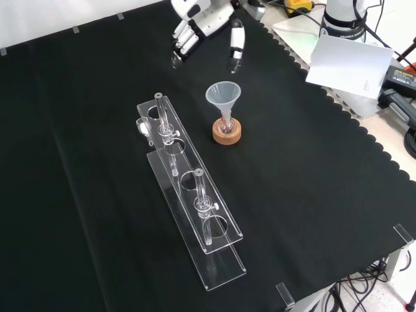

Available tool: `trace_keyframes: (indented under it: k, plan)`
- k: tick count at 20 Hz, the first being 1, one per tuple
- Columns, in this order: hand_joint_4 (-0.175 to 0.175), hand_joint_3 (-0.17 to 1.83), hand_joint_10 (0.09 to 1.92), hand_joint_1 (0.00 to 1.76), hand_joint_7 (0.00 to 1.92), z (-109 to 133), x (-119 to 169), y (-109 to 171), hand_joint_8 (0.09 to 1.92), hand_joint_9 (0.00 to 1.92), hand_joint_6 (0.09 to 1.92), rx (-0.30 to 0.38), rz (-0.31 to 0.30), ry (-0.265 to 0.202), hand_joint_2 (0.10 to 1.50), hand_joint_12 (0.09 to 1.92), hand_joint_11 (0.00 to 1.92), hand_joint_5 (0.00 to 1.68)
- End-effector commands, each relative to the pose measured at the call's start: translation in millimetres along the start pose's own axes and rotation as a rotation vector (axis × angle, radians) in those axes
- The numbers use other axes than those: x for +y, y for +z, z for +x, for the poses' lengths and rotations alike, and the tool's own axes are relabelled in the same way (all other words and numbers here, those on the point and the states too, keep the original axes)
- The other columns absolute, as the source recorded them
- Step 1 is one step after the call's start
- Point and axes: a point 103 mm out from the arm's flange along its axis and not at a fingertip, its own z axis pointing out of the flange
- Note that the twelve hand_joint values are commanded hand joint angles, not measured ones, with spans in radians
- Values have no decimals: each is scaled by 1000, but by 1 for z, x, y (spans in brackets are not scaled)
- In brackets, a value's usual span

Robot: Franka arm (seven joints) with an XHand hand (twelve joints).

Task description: Pick up the weighing funnel.

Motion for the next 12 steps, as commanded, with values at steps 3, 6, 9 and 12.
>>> trace_keyframes:
  k: [3,6,9,12]
  plan:
    - [-62,193,692,575,173,-25,24,-11,708,416,87,37,-20,16,730,1373,303,358]
    - [-62,197,690,576,175,-34,34,-17,709,420,87,43,-36,16,735,1372,305,361]
    - [-62,215,688,603,193,-42,47,-22,715,433,87,44,-43,25,759,1370,318,379]
    - [-61,300,660,698,216,-48,61,-22,711,461,87,40,-49,26,773,1353,338,405]
